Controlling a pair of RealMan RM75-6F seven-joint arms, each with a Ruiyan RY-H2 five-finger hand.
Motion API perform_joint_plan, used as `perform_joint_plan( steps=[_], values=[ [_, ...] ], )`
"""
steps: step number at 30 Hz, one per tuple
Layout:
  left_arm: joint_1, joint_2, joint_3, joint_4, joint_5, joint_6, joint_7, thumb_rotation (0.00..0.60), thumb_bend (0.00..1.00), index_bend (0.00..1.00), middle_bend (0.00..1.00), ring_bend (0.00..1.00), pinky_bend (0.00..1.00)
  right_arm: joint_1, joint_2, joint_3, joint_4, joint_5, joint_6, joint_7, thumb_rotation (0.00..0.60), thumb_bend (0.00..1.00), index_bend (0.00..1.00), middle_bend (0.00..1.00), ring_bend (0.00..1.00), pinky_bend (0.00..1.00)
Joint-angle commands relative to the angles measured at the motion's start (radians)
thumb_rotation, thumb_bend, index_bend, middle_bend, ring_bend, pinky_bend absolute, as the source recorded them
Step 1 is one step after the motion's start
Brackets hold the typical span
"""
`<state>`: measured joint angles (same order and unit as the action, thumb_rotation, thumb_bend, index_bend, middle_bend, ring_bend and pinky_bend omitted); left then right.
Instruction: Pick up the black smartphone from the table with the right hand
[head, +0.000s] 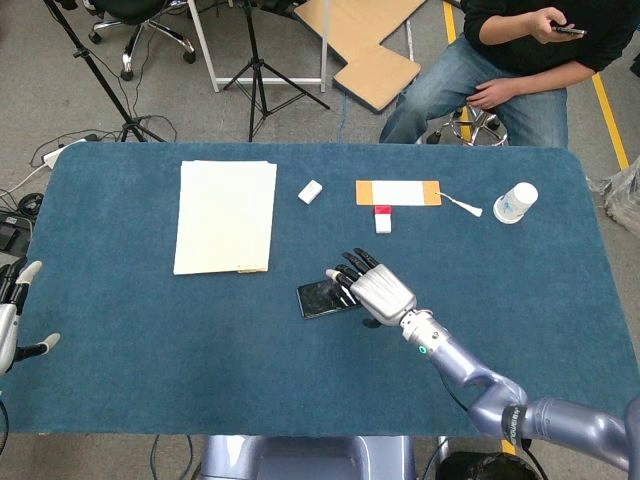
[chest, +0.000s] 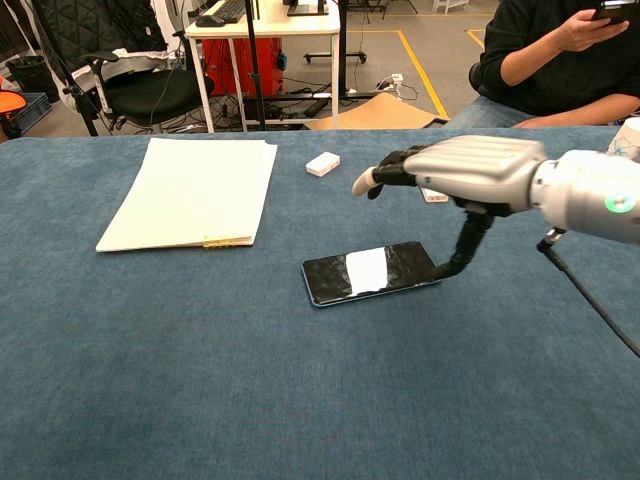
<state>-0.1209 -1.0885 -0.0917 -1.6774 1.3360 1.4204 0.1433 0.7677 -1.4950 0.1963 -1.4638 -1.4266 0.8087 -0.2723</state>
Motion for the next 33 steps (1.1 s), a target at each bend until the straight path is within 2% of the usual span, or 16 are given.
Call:
perform_joint_plan(
  steps=[1,10,18,24,33],
  values=[
    [-0.004,-0.002,-0.003,0.004,-0.011,-0.010,0.003,0.600,0.00,0.00,0.00,0.00,0.00,0.047,-0.067,0.019,0.068,0.053,-0.055,-0.038,0.600,0.00,0.18,0.19,0.00,0.00],
    [-0.008,-0.006,-0.003,0.007,-0.022,-0.019,0.009,0.600,0.00,0.00,0.00,0.00,0.00,0.113,-0.174,0.011,0.177,0.142,-0.090,-0.176,0.600,0.00,0.22,0.21,0.00,0.00],
    [-0.010,-0.008,-0.005,0.009,-0.028,-0.022,0.010,0.600,0.00,0.00,0.00,0.00,0.00,0.144,-0.210,0.001,0.188,0.206,-0.082,-0.289,0.600,0.00,0.23,0.21,0.00,0.00],
    [-0.012,-0.011,-0.002,0.012,-0.026,-0.025,0.015,0.600,0.00,0.00,0.00,0.00,0.00,0.166,-0.248,-0.015,0.237,0.257,-0.074,-0.385,0.600,0.01,0.23,0.23,0.00,0.00],
    [-0.016,-0.015,-0.001,0.015,-0.033,-0.034,0.020,0.600,0.00,0.00,0.00,0.00,0.00,0.196,-0.284,-0.027,0.241,0.317,-0.059,-0.471,0.600,0.01,0.23,0.23,0.00,0.00]
  ],
)
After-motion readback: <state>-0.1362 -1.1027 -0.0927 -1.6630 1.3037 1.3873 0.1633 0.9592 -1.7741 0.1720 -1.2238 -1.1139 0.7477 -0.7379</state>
